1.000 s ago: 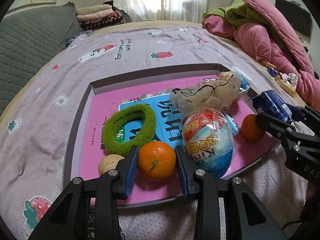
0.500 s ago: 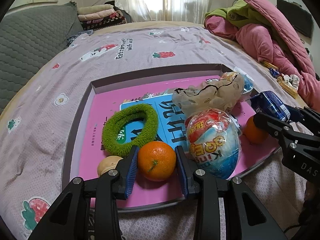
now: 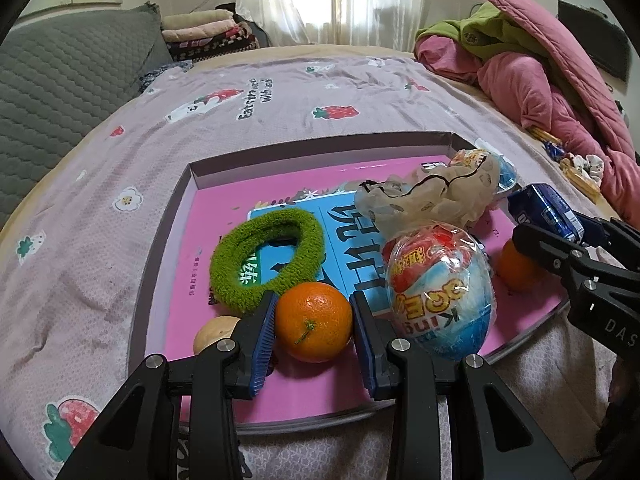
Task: Organize objects
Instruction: 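Lower the blue packet into the tray and open the right gripper while the left lowers the mandarin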
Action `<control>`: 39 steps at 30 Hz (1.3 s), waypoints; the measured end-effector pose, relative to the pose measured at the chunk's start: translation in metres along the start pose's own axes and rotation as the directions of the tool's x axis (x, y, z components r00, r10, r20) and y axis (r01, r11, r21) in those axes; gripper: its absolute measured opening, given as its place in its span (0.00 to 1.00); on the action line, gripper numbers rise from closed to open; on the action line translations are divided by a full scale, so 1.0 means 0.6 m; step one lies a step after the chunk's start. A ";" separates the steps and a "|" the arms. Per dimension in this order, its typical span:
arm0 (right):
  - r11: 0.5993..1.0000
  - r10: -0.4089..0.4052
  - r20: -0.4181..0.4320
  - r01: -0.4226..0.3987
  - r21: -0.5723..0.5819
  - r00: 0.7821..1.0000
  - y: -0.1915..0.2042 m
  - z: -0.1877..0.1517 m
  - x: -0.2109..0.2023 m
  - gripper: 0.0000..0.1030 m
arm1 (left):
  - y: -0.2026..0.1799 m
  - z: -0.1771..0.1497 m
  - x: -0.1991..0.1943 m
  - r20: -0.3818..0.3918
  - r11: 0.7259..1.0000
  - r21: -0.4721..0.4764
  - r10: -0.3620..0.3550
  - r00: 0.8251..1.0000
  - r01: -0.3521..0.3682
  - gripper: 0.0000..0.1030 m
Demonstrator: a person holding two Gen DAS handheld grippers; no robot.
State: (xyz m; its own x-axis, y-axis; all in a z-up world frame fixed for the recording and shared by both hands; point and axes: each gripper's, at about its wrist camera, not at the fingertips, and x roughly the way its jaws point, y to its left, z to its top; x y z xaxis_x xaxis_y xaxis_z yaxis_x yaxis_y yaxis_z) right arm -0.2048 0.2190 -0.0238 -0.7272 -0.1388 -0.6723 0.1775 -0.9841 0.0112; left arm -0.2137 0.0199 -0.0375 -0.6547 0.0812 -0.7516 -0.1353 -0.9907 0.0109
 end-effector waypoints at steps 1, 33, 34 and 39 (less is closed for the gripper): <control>1.000 0.004 -0.001 -0.004 0.004 1.000 -0.001 0.001 0.002 0.54 | -0.001 0.000 0.000 0.000 1.000 -0.001 0.000 1.000 0.000 0.36; 1.000 0.006 0.009 -0.005 -0.016 1.000 0.005 0.039 0.049 0.55 | -0.004 0.005 0.010 -0.008 0.999 -0.005 0.039 0.999 -0.039 0.36; 1.000 0.010 0.012 -0.009 -0.020 1.000 0.006 0.039 0.047 0.55 | -0.004 0.005 0.012 -0.008 0.999 -0.005 0.042 0.999 -0.042 0.36; 1.000 0.001 0.020 -0.001 -0.009 1.000 -0.002 0.042 0.054 0.55 | -0.006 0.010 0.015 -0.007 0.999 -0.011 0.039 0.999 -0.039 0.36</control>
State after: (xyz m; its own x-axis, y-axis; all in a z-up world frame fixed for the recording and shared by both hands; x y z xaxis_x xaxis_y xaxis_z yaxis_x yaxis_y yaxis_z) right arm -0.2450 0.2129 -0.0270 -0.7399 -0.1422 -0.6576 0.1843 -0.9829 0.0052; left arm -0.2237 0.0247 -0.0402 -0.6542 0.0422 -0.7552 -0.1018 -0.9943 0.0327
